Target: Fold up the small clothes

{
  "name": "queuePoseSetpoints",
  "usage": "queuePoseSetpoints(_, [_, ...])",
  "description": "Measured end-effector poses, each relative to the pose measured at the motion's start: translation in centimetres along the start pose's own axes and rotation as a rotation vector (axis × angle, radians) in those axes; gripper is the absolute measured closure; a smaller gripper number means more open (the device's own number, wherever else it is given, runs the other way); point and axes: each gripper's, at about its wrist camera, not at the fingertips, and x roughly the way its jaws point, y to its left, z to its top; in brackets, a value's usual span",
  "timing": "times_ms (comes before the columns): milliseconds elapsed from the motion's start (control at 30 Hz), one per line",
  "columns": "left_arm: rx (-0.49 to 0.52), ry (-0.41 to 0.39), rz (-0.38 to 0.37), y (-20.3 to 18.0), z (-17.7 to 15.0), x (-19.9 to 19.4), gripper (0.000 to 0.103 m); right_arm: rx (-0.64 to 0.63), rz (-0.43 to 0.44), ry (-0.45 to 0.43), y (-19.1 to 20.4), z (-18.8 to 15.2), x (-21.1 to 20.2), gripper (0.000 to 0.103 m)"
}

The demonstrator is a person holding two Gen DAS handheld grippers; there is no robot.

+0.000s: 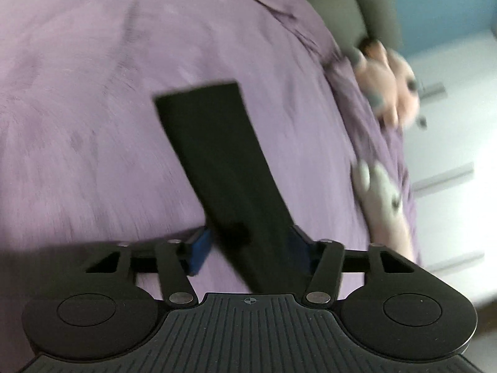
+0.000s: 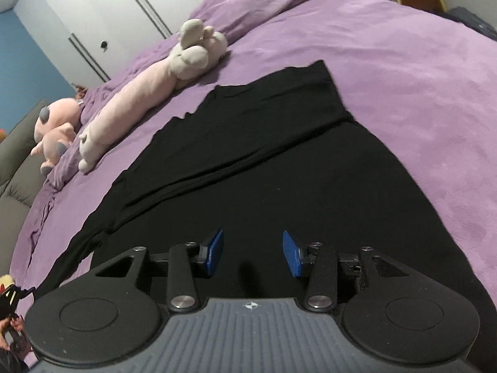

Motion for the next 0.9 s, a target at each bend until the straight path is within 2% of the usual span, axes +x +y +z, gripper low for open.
queuePoseSetpoints(67, [-0.064, -0.01, 0.002, 1.1, 1.4, 0.6, 0.068, -0.018, 0.005, -0.002, 0.8, 0.1, 0.1, 0.06])
queuePoseSetpoints(133, [-0.112, -0.008, 0.015, 2.2, 2.7, 1.0, 0.095, -0.029, 0.004, 0.0, 1.1, 0.2, 0.3, 0.06])
queuePoseSetpoints(200, [-0.142, 0.003, 0.008, 2.6, 3.3, 1.6, 0.096, -0.035, -0.007, 0.001, 1.2, 0.1, 0.3, 0.061])
queuePoseSetpoints(267, [-0.115, -0.006, 0.005, 2.2, 3.3, 1.4, 0.097, -0.031, -0.021, 0.004, 1.1, 0.0, 0.4, 0.061])
queuePoseSetpoints(367, [0.083, -0.064, 0.031, -0.5, 2.5, 0.2, 0.098, -0.031, -0.038, 0.002, 0.9, 0.1, 0.4, 0.062])
queuePoseSetpoints(467, [0.388, -0.066, -0.028, -6.4, -0.5, -0.8, 0.098, -0.051, -0.043, -0.005, 1.1, 0.2, 0.3, 0.062])
queuePoseSetpoints(533, [0.594, -0.038, -0.116, -11.4, -4.3, -1.3, 0.098, -0.054, -0.042, -0.012, 1.0, 0.3, 0.3, 0.062])
queuePoseSetpoints(667, [0.881, 0.09, -0.376, -19.2, -15.0, -2.5, 0.097, -0.036, -0.029, -0.018, 0.7, 0.3, 0.3, 0.062])
queuePoseSetpoints(700, [0.937, 0.122, -0.427, -20.5, -17.7, -2.7, 0.097, -0.035, -0.027, -0.018, 0.6, 0.3, 0.3, 0.062])
queuePoseSetpoints(767, [1.036, 0.201, -0.503, -22.1, -23.2, -2.6, 0.089, -0.037, -0.024, -0.017, 0.4, 0.5, 0.3, 0.062])
queuePoseSetpoints(800, [1.074, 0.242, -0.521, -21.9, -25.8, -2.7, 0.07, -0.037, -0.025, -0.015, 0.2, 0.6, 0.3, 0.062])
queuePoseSetpoints(867, [1.119, 0.292, -0.473, -21.4, -29.2, -2.0, 0.046, -0.032, -0.024, -0.01, -0.1, 0.9, 0.3, 0.062])
queuePoseSetpoints(900, [1.126, 0.3, -0.429, -20.8, -30.1, -1.7, 0.047, -0.034, -0.02, -0.008, -0.2, 1.3, 0.3, 0.062])
